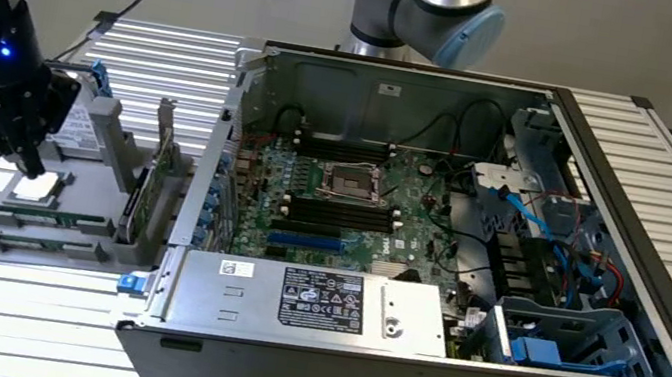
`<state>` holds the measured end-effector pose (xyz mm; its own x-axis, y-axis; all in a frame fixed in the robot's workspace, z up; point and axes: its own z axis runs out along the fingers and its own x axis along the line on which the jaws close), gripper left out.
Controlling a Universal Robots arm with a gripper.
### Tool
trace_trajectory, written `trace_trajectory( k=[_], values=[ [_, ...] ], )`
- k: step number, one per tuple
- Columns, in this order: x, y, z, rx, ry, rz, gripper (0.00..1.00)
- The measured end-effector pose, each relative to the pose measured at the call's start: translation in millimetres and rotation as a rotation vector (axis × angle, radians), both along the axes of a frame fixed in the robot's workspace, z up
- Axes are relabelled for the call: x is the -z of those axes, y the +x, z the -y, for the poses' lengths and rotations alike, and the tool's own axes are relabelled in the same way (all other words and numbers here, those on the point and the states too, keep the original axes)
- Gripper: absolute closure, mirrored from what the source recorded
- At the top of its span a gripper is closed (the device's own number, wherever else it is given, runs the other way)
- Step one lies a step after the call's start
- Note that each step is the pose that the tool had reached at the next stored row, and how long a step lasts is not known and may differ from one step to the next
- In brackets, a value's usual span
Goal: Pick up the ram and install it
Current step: 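Pick up the ram and move it above insertion slot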
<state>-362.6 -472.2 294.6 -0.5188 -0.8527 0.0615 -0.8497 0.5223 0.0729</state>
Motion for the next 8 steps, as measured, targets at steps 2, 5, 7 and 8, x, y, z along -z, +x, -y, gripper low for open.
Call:
trace_trajectory(
  k=[2, 5, 7, 8],
  values=[
    [0.0, 0.0, 0.0, -0.036, 0.0044, -0.0001, 0.9],
    [0.3, 0.0, 0.0, -0.092, 0.0123, 0.0, 0.9],
    [0.4, -0.1, 0.0, -0.127, 0.019, 0.0, 0.9],
    [0.5, -0.1, 0.0, -0.143, 0.0225, 0.0, 0.9]
  ],
)
